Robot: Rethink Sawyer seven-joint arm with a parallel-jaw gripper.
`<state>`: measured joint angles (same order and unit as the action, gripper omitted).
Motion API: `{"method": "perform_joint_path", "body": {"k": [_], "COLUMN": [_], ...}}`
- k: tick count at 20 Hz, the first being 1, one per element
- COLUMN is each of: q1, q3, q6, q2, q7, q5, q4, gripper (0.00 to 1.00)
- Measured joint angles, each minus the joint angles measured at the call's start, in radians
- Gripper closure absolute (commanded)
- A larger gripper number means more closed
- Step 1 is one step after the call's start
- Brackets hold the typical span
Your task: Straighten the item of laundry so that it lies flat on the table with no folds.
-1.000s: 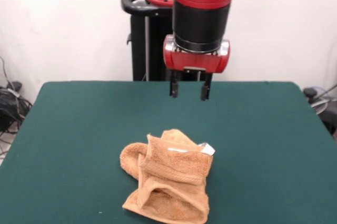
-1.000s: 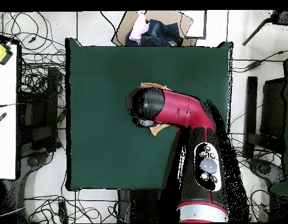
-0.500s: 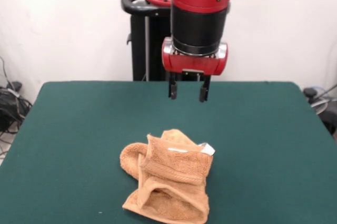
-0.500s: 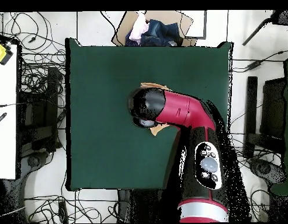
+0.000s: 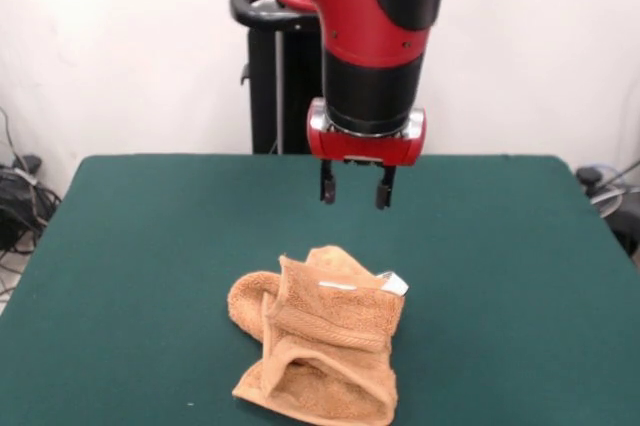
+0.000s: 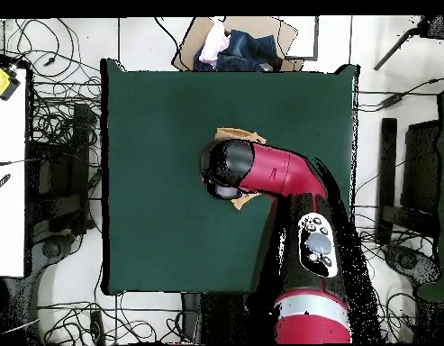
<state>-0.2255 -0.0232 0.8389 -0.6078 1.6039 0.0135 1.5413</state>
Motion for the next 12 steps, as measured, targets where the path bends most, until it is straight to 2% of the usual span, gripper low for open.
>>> {"method": "perform_joint_path", "body": {"k": [12], "q1": [-0.076], "q3": [0.019], "q6": [0.0], "q2": [0.075], "q7": [0.0], "q5": [0.0], "q4": [-0.002], "gripper": [0.0]}}
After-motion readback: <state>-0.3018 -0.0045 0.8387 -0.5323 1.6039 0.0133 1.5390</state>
